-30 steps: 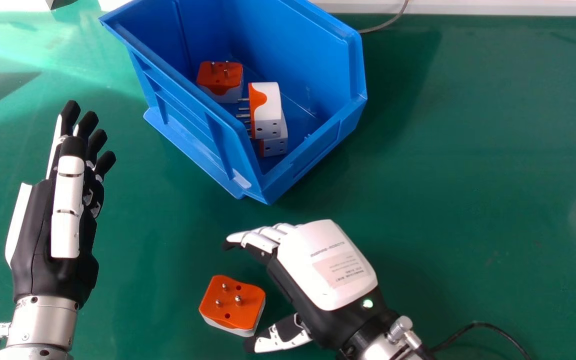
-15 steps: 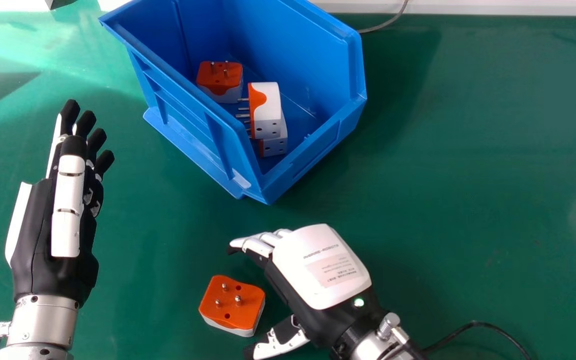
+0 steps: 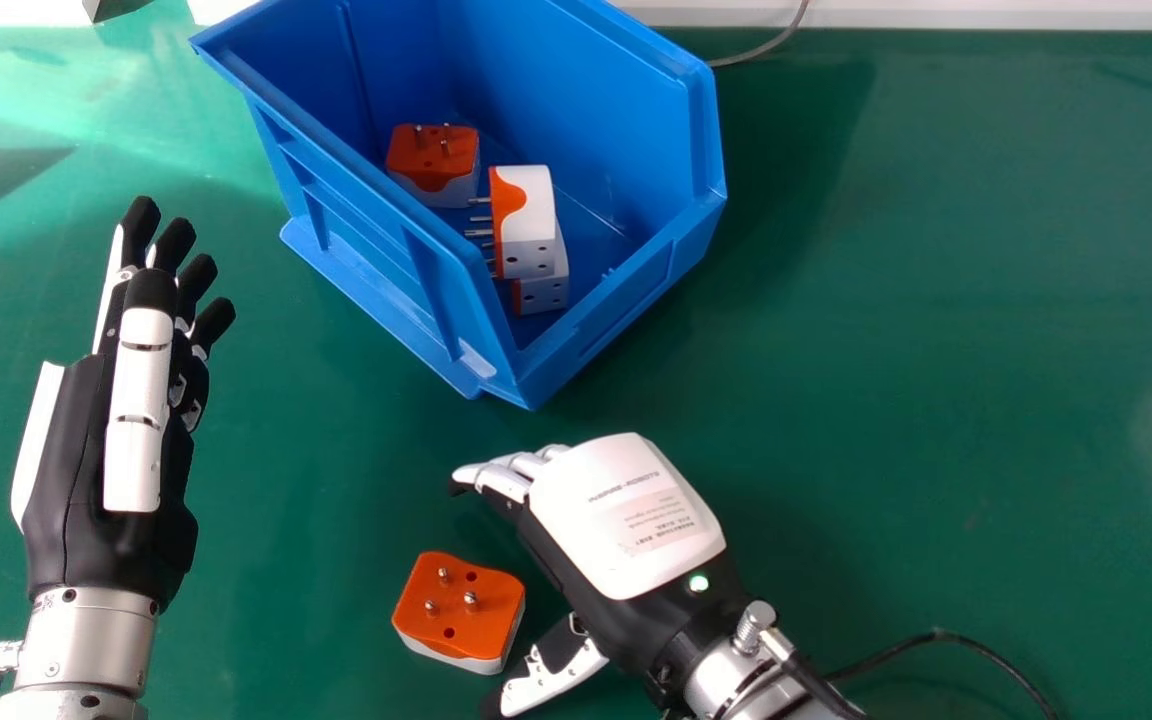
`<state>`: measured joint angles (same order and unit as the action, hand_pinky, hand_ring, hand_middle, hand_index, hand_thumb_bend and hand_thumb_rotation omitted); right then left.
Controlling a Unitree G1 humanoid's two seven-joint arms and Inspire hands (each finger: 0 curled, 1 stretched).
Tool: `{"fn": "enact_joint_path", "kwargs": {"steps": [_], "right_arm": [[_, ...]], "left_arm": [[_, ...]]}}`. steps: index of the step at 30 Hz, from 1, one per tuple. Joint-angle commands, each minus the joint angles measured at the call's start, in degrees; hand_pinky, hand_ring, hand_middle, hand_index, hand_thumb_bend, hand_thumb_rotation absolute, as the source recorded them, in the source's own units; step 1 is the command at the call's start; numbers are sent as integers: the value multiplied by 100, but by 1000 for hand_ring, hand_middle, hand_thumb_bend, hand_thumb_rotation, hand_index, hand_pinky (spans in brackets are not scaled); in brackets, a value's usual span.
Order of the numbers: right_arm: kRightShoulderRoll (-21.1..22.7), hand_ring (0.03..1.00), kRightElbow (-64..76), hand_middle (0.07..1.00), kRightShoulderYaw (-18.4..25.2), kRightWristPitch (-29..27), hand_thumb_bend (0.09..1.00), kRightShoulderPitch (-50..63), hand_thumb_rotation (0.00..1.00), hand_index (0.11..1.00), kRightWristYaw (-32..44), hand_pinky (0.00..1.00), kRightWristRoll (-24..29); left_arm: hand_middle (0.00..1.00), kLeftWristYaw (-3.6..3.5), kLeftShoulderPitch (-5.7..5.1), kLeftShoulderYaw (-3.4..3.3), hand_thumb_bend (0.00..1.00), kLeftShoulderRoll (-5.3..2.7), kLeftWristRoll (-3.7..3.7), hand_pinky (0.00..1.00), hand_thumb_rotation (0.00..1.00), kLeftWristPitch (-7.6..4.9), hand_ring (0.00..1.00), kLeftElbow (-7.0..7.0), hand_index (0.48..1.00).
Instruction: Pick all objects and put in blue box
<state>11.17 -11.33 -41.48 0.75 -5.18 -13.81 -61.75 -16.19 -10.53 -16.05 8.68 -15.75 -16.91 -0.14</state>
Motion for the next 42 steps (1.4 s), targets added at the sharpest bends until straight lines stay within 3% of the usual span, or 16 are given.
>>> {"fn": "enact_joint_path", "kwargs": {"steps": [1,10,16,24,28,42], "right_arm": [[-51,729,-120,766,-106,120,903,-67,331,769,79,633,-164],[-37,726,-249,759,-306,179,887,-223,326,760,176,640,-168],[40,719,-262,752,-366,99,875,-276,325,752,216,634,-110],[169,709,-345,738,-358,-240,863,-397,299,740,294,626,67],[257,699,-444,728,-362,-472,869,-502,265,726,333,611,122],[386,692,-739,716,-678,-620,851,-920,222,708,497,607,-242]], "left_arm": [[995,25,48,4,511,41,34,954,935,-72,978,-98,1000],[998,-38,85,-7,521,53,-5,960,933,-136,980,-19,1000],[997,28,68,5,521,14,19,963,929,-88,981,-83,1000],[994,25,144,-4,528,46,7,957,923,-67,978,-36,1000],[993,-23,187,-17,516,65,-18,959,933,-85,978,19,1000],[991,31,245,-26,538,59,27,956,919,-110,974,46,1000]]}}
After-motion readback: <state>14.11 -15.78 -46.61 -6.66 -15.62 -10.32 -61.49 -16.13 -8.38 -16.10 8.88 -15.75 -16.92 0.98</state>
